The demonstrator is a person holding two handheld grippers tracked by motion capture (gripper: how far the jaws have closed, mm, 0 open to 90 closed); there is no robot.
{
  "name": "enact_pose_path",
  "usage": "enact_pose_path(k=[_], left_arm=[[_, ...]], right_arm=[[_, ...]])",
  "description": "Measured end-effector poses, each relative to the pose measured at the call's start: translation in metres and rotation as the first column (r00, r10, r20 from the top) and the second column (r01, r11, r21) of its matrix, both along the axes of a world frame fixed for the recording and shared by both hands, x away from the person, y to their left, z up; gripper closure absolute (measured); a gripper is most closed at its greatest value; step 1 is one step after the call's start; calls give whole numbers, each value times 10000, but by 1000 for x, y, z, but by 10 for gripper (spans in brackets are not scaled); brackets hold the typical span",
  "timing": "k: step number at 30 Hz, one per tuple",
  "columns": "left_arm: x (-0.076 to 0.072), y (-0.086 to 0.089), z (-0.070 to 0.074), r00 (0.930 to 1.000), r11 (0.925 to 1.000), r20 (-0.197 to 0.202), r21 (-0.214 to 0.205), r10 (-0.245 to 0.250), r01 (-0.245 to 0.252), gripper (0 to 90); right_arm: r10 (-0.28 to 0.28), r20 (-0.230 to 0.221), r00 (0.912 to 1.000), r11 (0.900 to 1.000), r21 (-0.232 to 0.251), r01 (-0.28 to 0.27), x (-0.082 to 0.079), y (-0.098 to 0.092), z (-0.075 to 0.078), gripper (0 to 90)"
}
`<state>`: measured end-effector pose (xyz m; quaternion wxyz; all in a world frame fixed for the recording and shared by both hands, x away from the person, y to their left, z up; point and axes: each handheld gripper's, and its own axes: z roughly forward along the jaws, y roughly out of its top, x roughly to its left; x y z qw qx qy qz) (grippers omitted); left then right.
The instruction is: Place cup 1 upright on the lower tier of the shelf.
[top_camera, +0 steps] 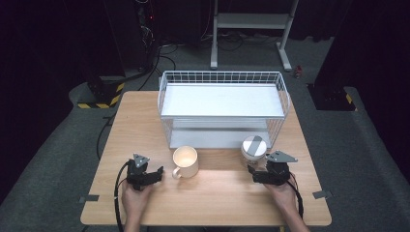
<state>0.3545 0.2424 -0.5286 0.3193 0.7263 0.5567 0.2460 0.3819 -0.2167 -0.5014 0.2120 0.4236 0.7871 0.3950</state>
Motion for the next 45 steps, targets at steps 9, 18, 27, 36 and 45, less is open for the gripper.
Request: enact_pose_path(k=[9,18,27,36,45], left_arm=[[0,0,0,10000,10000,30,35,-21,21,218],[0,0,0,10000,10000,28,35,-23,23,217],[0,0,0,10000,10000,28,35,-23,23,218],[0,0,0,10000,10000,28,33,-24,24,217],[0,0,0,10000,10000,27,33,-22,22,217]], right_arm=[[-94,171,9998,9999,109,92,11,8,3,98],[-183,195,9996,9998,108,181,24,18,3,105],[-162,565,9983,9998,-123,169,26,23,4,161],[-236,514,9984,9997,11,235,26,24,5,182],[-263,490,9985,9996,66,260,26,22,6,184]])
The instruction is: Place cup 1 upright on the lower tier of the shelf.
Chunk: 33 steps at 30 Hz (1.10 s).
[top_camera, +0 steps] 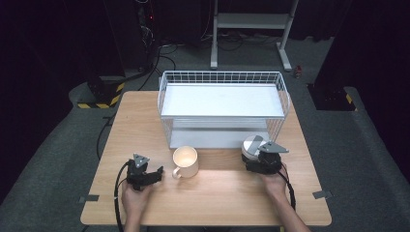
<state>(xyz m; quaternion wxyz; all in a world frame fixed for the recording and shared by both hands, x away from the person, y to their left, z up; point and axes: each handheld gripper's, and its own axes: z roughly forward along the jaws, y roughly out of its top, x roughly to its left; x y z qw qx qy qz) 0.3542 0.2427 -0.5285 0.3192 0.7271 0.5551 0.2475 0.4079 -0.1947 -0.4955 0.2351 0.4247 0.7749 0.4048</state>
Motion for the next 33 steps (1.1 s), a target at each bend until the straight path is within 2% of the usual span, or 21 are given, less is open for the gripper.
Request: enact_pose_path(k=[4,12,20,26,30,33], left_arm=[[0,0,0,10000,10000,-2,-4,-1,1,217],[0,0,0,10000,10000,-1,-6,1,-1,217],[0,0,0,10000,10000,-1,-5,1,-1,218],[0,0,0,10000,10000,1,-2,0,0,217],[0,0,0,10000,10000,0,0,1,-1,218],[0,0,0,10000,10000,2,-1,4,-4,218]], right_arm=[[-11,-74,10000,10000,91,11,0,1,3,184],[184,100,9998,9996,212,-186,2,5,12,184],[51,-32,10000,9983,575,-49,8,10,16,184],[33,61,10000,9978,660,-37,16,15,20,185],[-192,-85,9998,9965,813,198,23,16,19,185],[-292,-60,9996,9972,688,296,29,17,18,185]])
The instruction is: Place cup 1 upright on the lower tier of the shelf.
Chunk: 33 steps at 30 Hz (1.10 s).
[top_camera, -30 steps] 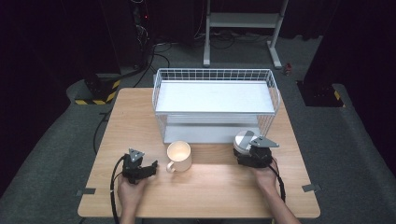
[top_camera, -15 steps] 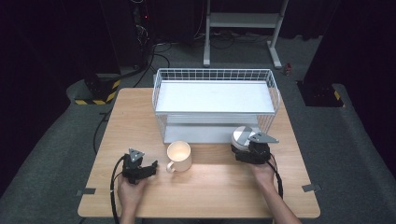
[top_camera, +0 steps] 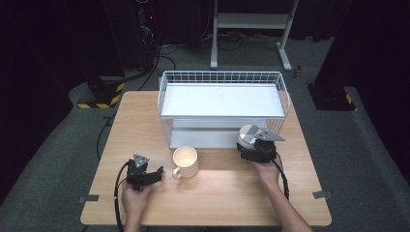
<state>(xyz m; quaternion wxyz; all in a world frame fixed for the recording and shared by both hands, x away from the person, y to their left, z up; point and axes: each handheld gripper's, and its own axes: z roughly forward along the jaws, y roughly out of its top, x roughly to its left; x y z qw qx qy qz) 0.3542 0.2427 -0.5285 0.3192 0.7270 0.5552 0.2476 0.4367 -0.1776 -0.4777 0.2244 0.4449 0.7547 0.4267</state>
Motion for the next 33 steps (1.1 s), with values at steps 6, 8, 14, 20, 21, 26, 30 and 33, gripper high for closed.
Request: enact_pose_path(k=[6,8,14,20,21,26,30,33], left_arm=[[0,0,0,10000,10000,2,4,1,-1,219],[0,0,0,10000,10000,0,0,3,-3,219],[0,0,0,10000,10000,0,1,2,-2,219],[0,0,0,10000,10000,13,-21,4,-4,223],[0,0,0,10000,10000,15,-22,13,-13,224],[0,0,0,10000,10000,10,-18,30,-30,226],[0,0,0,10000,10000,14,-20,31,-31,226],[0,0,0,10000,10000,17,-14,30,-30,226]], right_arm=[[-297,43,9995,9995,-49,297,10,0,-4,185],[-373,-28,9993,9993,14,373,12,1,-4,185],[-354,139,9993,9989,-311,358,19,4,-4,185],[-400,280,9988,9979,-497,414,22,6,-5,186],[-422,277,9987,9979,-487,436,23,6,-5,186],[-545,348,9979,9977,-393,559,25,5,-7,186],[-568,455,9973,9978,-329,583,28,3,-8,186],[-588,489,9971,9974,-376,607,28,3,-8,184]])
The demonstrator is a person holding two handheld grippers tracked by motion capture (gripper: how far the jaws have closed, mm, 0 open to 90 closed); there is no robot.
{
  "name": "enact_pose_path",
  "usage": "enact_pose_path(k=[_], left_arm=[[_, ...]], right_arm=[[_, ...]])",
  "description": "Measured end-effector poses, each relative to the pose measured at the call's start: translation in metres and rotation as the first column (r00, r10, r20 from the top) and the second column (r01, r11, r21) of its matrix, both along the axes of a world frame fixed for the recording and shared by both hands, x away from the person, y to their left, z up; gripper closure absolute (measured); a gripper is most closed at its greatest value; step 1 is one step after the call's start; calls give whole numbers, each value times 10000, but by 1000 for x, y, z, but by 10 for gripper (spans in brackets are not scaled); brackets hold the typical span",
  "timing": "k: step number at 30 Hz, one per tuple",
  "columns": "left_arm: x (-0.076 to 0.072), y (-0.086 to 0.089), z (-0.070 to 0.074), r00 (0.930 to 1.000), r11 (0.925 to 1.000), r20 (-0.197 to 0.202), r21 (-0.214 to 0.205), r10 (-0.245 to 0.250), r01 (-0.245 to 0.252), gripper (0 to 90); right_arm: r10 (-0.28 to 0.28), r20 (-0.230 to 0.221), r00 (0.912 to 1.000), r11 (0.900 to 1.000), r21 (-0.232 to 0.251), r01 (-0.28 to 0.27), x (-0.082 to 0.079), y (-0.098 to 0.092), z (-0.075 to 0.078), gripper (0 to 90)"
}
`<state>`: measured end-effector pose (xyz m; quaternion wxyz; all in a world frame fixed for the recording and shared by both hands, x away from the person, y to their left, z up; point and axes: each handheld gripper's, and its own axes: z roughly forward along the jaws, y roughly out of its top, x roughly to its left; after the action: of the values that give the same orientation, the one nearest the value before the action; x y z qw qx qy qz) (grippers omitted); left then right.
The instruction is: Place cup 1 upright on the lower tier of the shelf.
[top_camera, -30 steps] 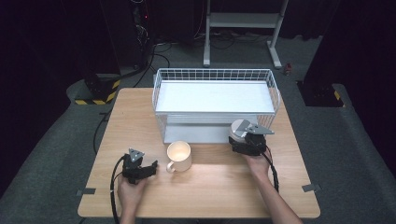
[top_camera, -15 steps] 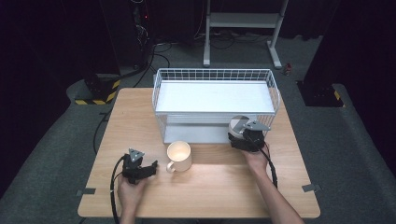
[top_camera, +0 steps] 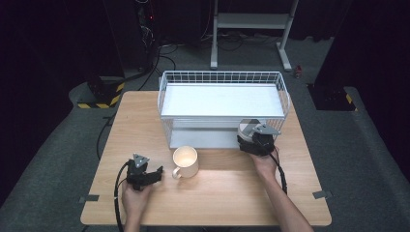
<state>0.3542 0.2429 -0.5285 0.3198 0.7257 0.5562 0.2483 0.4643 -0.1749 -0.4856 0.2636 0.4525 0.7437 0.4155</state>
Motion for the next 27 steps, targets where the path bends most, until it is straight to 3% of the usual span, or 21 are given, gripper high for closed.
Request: enact_pose_path(k=[10,27], left_arm=[[0,0,0,10000,10000,0,5,-1,1,226],[0,0,0,10000,10000,0,5,1,-1,226]], right_arm=[[25,-114,9999,9998,197,-22,-1,-4,2,116],[-48,-446,9990,10000,47,50,-11,-11,2,143]])
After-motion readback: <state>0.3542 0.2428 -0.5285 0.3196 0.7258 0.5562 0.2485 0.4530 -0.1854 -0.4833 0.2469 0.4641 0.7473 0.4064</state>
